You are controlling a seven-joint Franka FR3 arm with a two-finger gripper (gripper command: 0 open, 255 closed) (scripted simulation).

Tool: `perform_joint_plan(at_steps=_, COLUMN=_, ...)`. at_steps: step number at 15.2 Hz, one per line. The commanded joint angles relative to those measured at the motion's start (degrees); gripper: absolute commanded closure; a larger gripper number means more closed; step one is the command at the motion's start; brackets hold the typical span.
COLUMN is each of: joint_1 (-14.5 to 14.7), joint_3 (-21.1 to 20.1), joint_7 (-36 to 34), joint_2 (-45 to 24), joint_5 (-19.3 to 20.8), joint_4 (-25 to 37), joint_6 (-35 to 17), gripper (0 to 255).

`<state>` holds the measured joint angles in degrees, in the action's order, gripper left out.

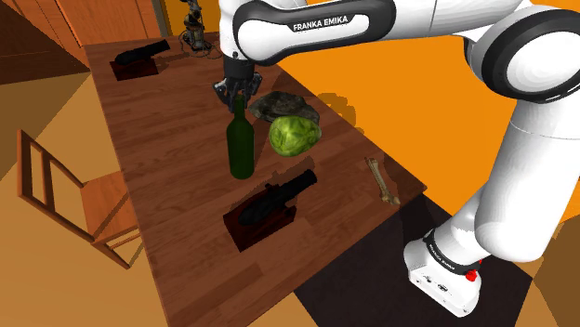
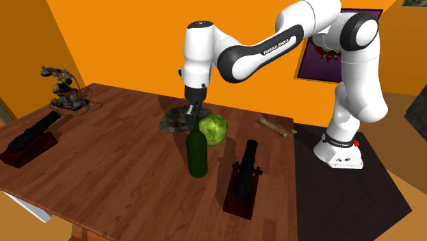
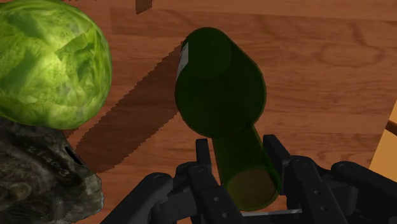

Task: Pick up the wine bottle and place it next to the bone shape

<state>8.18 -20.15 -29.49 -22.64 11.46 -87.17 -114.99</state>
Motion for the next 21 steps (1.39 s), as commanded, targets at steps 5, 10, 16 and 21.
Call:
perform_joint_plan(at_steps=5, joint_1=0.00, joint_3=0.00, joint_7=0.00, joint_2=0.00, joint_5=0.00, joint_4=0.02, joint_6=0.00, gripper=255)
perform_joint_plan(at_steps=10, joint_1=0.07, joint_3=-0.11, joint_7=0.26, joint_2=0.33, joint_5=-0.23, joint_4=1.85, joint_6=2.12, gripper=255)
perform_joint_plan(at_steps=16, joint_1=0.34, joint_3=-0.29, joint_7=0.71, joint_2=0.62, joint_5=-0.53, joint_4=6.06, joint_6=6.58, gripper=255)
perform_joint_plan(at_steps=21, joint_1=0.71, joint_3=-0.39, joint_7=1.02, joint_2=0.44, joint_5=-0.60, joint_4=10.20, joint_6=10.51, gripper=255)
